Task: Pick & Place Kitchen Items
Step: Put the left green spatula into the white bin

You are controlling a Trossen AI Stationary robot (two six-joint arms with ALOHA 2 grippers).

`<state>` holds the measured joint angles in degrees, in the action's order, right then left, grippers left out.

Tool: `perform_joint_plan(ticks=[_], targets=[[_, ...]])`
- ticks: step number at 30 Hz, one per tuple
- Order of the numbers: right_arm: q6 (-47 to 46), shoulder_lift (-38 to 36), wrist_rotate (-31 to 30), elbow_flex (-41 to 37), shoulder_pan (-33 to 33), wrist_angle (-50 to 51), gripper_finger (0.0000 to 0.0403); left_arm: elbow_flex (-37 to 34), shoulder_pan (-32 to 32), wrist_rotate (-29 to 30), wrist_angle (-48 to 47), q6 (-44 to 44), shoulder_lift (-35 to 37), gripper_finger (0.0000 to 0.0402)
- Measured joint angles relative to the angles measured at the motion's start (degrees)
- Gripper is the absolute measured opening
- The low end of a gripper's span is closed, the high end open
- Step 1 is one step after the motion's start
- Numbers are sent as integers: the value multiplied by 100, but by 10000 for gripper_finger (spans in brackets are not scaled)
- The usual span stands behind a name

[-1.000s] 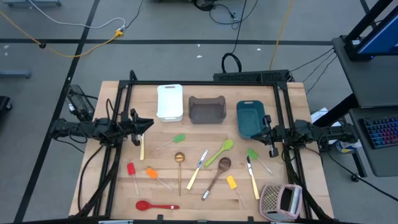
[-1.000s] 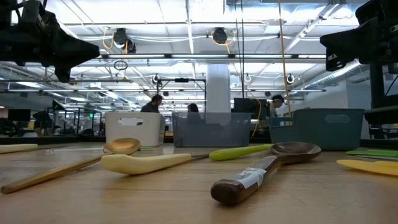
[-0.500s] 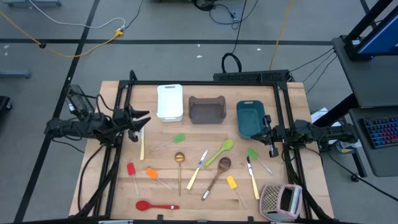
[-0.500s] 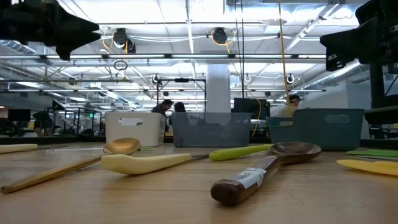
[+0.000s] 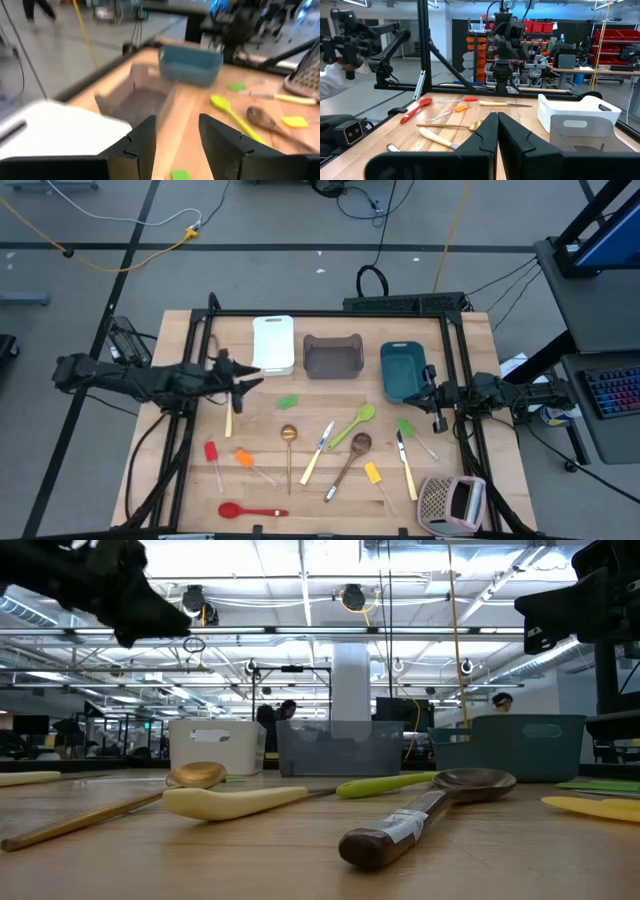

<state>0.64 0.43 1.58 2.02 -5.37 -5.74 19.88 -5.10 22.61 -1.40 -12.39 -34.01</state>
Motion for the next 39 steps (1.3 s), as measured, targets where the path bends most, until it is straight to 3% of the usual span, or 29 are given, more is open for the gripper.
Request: perform_joint_plan(ticks=[11,20,26,33,39], targets=[[635,0,-2,2,0,-10,4,0,-7,-42,653,-1086,-1999,154],[1319,0,-161,0,2,-374,4,0,-7,-454,1743,-1150,-3326,154],[1482,0,-221,1,2,-391,4,0,-7,-452,1836,-1136,-3884,155],[1359,0,-1098,0,0,-390,4,0,-7,-452,2255,-1066,-4556,157],[1357,0,-1967,0,2,-385,4,0,-8,-625,2672,-980,-4941,192]])
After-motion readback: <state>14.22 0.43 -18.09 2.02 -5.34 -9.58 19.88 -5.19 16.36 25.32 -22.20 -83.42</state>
